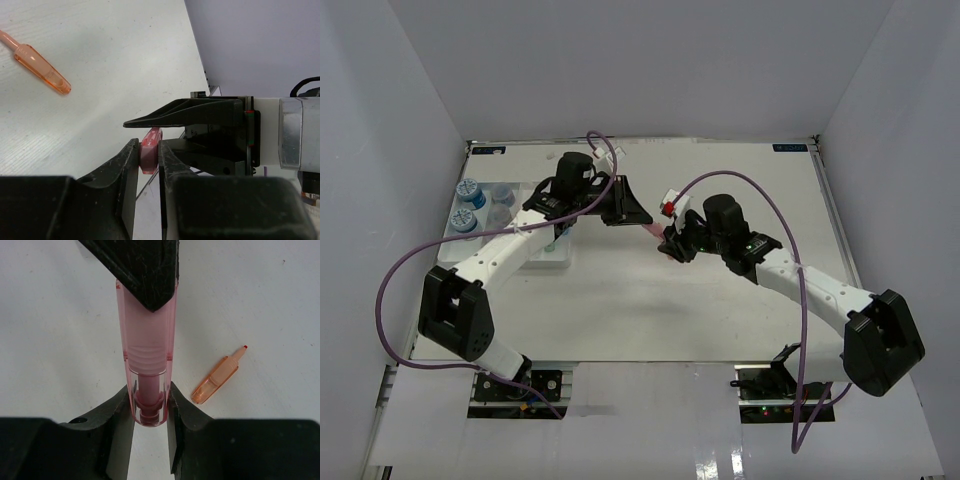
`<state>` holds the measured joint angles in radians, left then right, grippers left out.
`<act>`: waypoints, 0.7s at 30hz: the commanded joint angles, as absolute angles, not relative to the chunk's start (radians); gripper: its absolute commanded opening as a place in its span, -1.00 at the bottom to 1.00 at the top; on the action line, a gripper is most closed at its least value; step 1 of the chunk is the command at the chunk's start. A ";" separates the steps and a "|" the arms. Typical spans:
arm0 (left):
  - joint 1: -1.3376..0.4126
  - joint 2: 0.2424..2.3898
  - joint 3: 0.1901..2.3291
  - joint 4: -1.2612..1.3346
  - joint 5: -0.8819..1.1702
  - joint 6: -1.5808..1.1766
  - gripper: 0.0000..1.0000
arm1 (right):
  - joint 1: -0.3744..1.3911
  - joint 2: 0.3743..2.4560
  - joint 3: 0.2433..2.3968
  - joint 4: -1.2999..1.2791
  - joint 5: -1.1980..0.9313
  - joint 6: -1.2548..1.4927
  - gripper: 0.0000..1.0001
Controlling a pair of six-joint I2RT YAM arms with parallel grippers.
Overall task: Sort the stationery into containers
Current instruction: Close the pen cap on the pen.
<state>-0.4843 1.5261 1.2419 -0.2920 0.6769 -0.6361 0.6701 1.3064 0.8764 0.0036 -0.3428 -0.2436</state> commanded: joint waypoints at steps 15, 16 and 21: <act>-0.589 1.534 1.117 -0.201 0.649 -0.730 -0.73 | 0.689 1.304 1.005 0.187 -0.351 -0.196 -0.72; -0.594 1.534 1.117 -0.201 0.649 -0.730 -0.73 | 0.690 1.308 1.009 0.187 -0.351 -0.196 -0.72; -0.600 1.539 1.103 -0.201 0.657 -0.733 -0.72 | 0.689 1.316 1.038 0.209 -0.356 -0.189 -0.72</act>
